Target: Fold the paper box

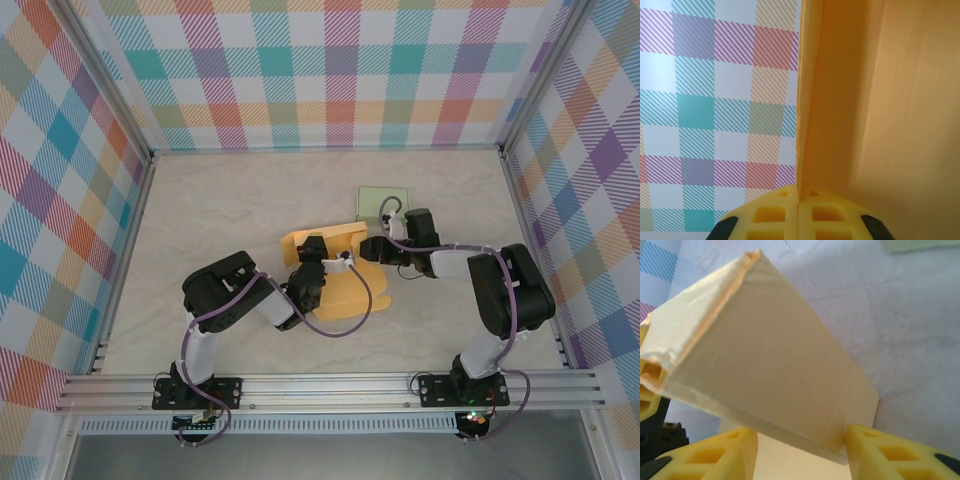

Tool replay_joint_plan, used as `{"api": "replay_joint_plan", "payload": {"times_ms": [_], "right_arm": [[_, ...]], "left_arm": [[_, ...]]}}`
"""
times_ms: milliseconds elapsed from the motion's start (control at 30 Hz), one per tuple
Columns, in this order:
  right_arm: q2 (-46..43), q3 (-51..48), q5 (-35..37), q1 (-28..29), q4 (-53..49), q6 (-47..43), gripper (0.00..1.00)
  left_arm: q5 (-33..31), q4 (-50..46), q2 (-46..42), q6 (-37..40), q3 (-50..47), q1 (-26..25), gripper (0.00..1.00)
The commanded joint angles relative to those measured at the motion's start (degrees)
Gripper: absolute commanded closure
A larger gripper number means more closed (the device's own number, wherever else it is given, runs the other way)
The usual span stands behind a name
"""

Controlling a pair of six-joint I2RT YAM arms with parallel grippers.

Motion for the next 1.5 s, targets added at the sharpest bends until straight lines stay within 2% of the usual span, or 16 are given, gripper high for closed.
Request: {"api": "replay_joint_plan", "payload": {"times_ms": [0,233,400,500,533,567,633,733,900,967,1067,1133,1200,1267,1333,1467], "right_arm": [[0.24,3.02,6.56,1.02,-0.01,-4.09,0.53],[1.98,3.46,14.86,3.37,3.39,-7.38,0.57],[3.2,3.47,19.24,4.21,4.53,-8.21,0.7],[3.72,3.03,21.27,4.84,5.09,-8.44,0.78],[3.7,2.76,22.22,5.26,5.47,-8.55,0.82],[3.7,2.49,23.42,5.69,5.87,-8.78,0.84],[3.5,2.16,25.04,6.33,6.45,-8.83,0.85],[2.83,1.78,27.03,7.3,6.69,-9.21,0.88],[1.11,1.63,29.34,9.01,6.17,-10.42,0.96],[0.42,1.63,30.46,9.96,5.73,-10.91,1.0],[-0.4,1.86,33.17,11.81,4.87,-11.3,1.0],[-1.01,1.97,34.33,12.78,4.23,-11.39,1.0],[-1.57,2.08,35.12,13.53,3.81,-11.0,1.0],[-2.28,2.12,35.81,13.99,2.78,-10.13,1.0],[-3.01,1.8,35.25,14.17,2.61,-9.74,1.0],[-4.3,1.33,33.85,14.19,2.27,-9.1,1.0]], "left_arm": [[2.74,-0.51,-0.11,-0.11,0.06,0.13,1.0],[3.85,-2.34,-1.5,-2.14,-0.3,-0.4,1.0],[3.46,-2.36,-2.11,-3.18,-0.14,-0.49,1.0],[2.74,-3.59,-4.35,-6.55,-0.04,-0.62,0.99],[2.51,-4.75,-5.75,-8.44,-0.05,-0.74,0.93],[2.31,-6.35,-7.5,-10.75,-0.05,-0.9,0.82],[2.01,-9.88,-11.85,-17.17,-0.12,-1.27,0.48],[1.83,-18.12,-21.09,-29.49,-1.1,-1.79,0.36],[5.91,-32.7,-40.03,-53.22,-5.65,-1.71,0.16],[4.47,-38.39,-46.97,-62.09,-6.76,-1.72,0.09],[0.76,-50.5,-56.88,-75.52,-7.09,-1.07,0.01],[-4.58,-60.41,-62.47,-86.62,-6.26,0.54,0.0],[-5.29,-71.32,-66.92,-97.78,-5.63,4.01,0.0],[-0.6,-80.54,-70.09,-105.63,-4.52,8.51,0.0],[6.13,-85.89,-71.03,-108.55,-3.38,12.51,0.0],[15.1,-93.57,-68.67,-111.95,-0.26,19.18,0.0]]}}
